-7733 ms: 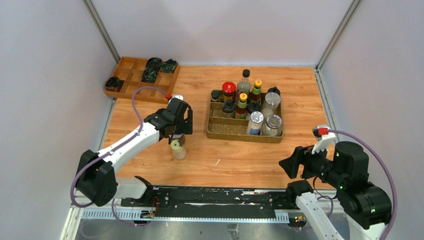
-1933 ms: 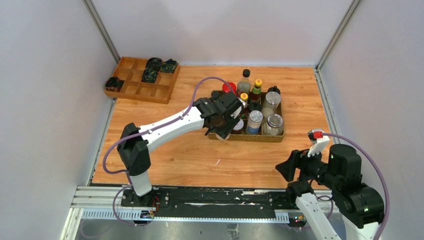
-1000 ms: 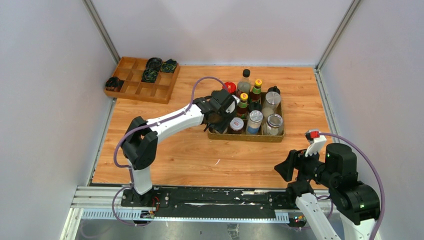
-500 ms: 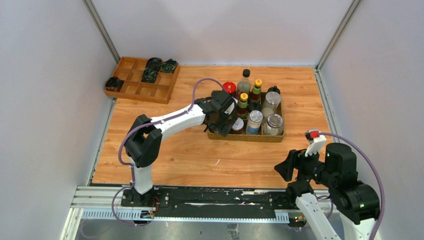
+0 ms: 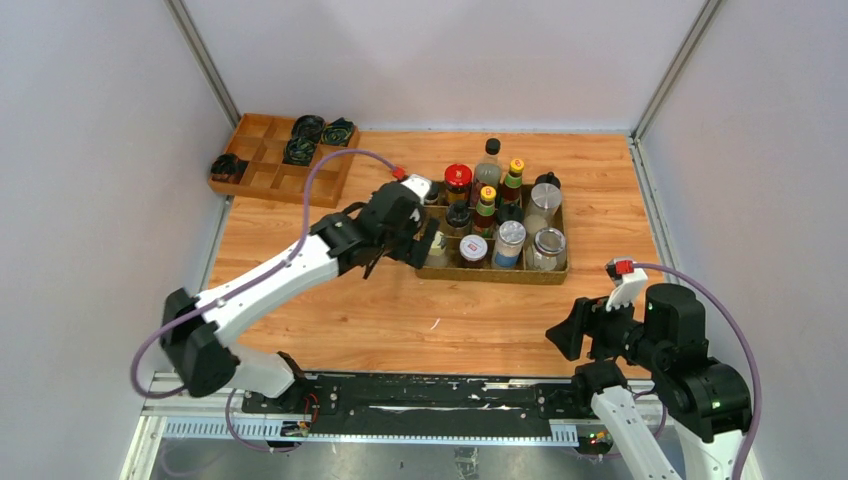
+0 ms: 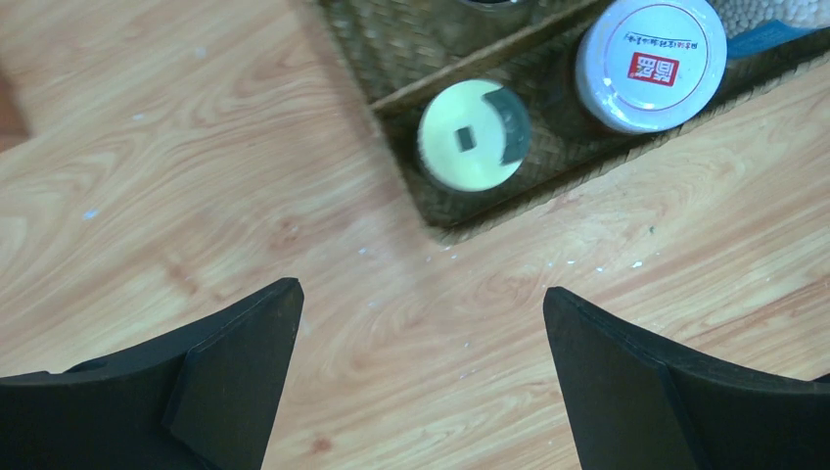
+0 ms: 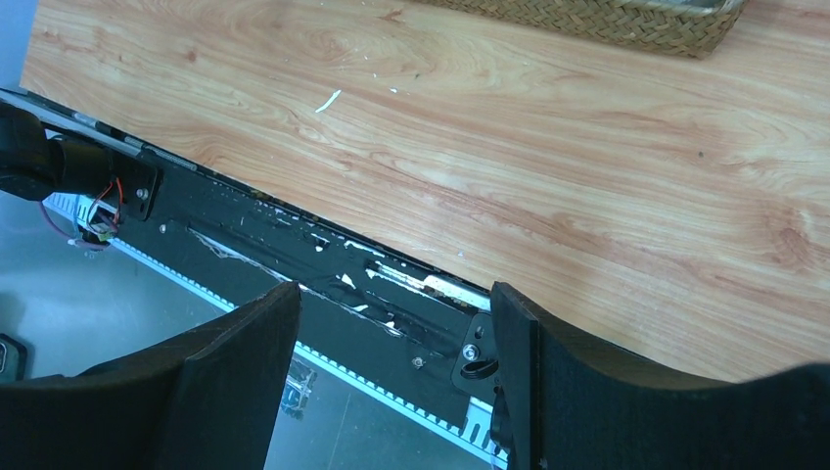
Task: Organize the condiment bottles
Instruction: Place the bottle in the storage box, then reset both arms
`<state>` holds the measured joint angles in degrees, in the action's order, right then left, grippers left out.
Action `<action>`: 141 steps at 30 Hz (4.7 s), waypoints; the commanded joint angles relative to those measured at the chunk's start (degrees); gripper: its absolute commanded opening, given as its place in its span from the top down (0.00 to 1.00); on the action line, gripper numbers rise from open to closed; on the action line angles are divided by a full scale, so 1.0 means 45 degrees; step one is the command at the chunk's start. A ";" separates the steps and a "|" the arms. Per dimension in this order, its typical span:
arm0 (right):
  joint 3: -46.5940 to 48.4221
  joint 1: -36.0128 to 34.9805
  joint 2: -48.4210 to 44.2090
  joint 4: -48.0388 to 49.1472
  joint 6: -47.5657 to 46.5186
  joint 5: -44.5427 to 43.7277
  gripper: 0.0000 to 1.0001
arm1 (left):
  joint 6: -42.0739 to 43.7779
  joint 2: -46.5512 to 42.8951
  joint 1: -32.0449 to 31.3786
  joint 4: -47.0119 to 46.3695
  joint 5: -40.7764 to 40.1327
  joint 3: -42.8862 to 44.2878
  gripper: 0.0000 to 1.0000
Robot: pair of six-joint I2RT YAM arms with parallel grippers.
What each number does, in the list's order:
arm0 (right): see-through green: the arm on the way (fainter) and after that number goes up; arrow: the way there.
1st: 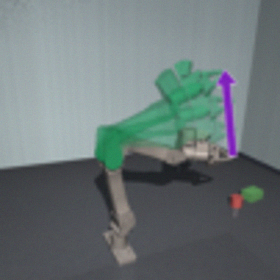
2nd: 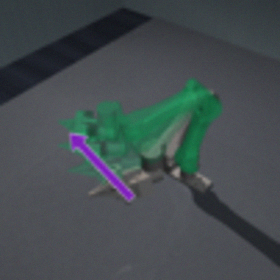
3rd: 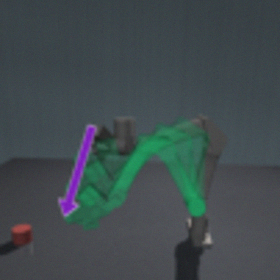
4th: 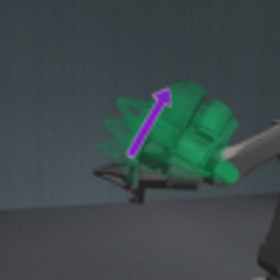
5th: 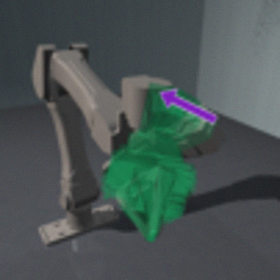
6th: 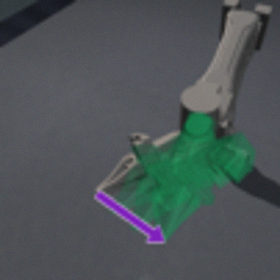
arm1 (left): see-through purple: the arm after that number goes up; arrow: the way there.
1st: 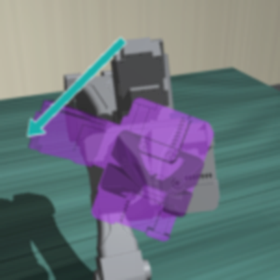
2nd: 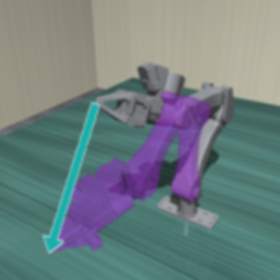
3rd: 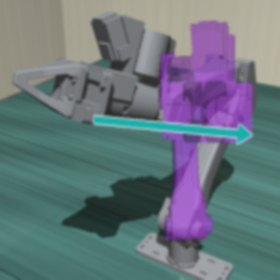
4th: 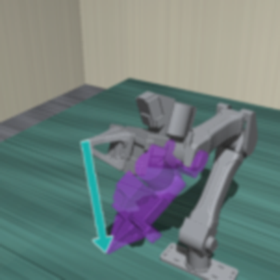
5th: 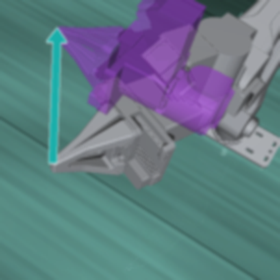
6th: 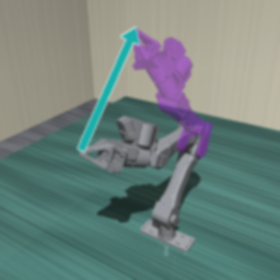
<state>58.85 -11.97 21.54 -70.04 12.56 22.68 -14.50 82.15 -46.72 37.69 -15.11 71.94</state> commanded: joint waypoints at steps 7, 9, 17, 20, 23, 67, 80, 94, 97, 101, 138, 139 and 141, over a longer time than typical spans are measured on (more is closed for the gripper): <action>-0.1111 -0.0114 -0.0690 0.0802 0.0606 -0.0188 0.23 | -0.1486 -0.5578 0.0031 -0.1046 -0.2601 -0.4061 0.00; -0.1216 -0.0112 -0.0606 0.1053 0.0623 -0.0292 0.23 | -0.1578 -0.6200 0.0030 -0.0907 -0.2829 -0.4459 0.00; -0.0542 -0.0114 0.1087 0.3093 0.0755 -0.2848 0.20 | -0.2252 -0.6328 0.0078 -0.0080 -0.3815 -0.4452 0.00; -0.0298 -0.0119 0.2308 0.4165 0.1388 -0.3969 0.13 | -0.2468 -0.6042 0.0226 -0.0387 -0.3337 -0.4540 0.00; -0.0239 0.0039 0.4080 0.5110 0.1758 -0.4422 0.13 | -0.2661 -0.5414 0.0567 -0.0536 -0.2985 -0.4646 0.00; -1.2622 0.3197 0.9470 2.9452 -0.2669 -0.6879 0.00 | 0.4306 -0.2191 0.6397 -1.6883 -0.1423 -1.1644 0.00; -1.0850 0.2699 1.2620 2.9099 -0.4036 -0.5738 0.00 | 0.4590 -0.3217 0.6437 -1.6036 -0.0578 -1.1452 0.00; -1.0237 0.2699 1.2733 2.8146 -0.4104 -0.5573 0.00 | 0.4287 -0.2383 0.6748 -1.7037 -0.0852 -1.1831 0.00; -1.0211 0.2704 1.2745 2.8064 -0.4066 -0.5696 0.00 | 0.4154 -0.2163 0.6749 -1.6641 -0.1138 -1.1551 0.00; -1.0177 0.2708 1.2752 2.8022 -0.4060 -0.5742 0.00 | 0.3539 -0.2592 0.6749 -1.6311 -0.2048 -1.1743 0.00; -0.9816 0.2717 1.2870 2.7479 -0.4109 -0.5722 0.00 | 0.4455 -0.2978 0.6750 -1.6640 0.0149 -1.1928 0.00; -0.9816 0.2701 1.2870 2.7479 -0.4100 -0.5723 0.00 | 0.4480 -0.3482 0.6749 -1.5725 0.0321 -1.1700 0.00; -0.9822 0.2698 1.2870 2.7466 -0.4099 -0.5723 0.00 | 0.4324 -0.4733 0.6749 -1.4338 0.0214 -1.1390 0.00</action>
<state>12.82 1.54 78.94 53.91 -7.03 -5.63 4.62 68.73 -16.62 -36.60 -15.18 17.72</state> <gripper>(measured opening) 0.999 1.000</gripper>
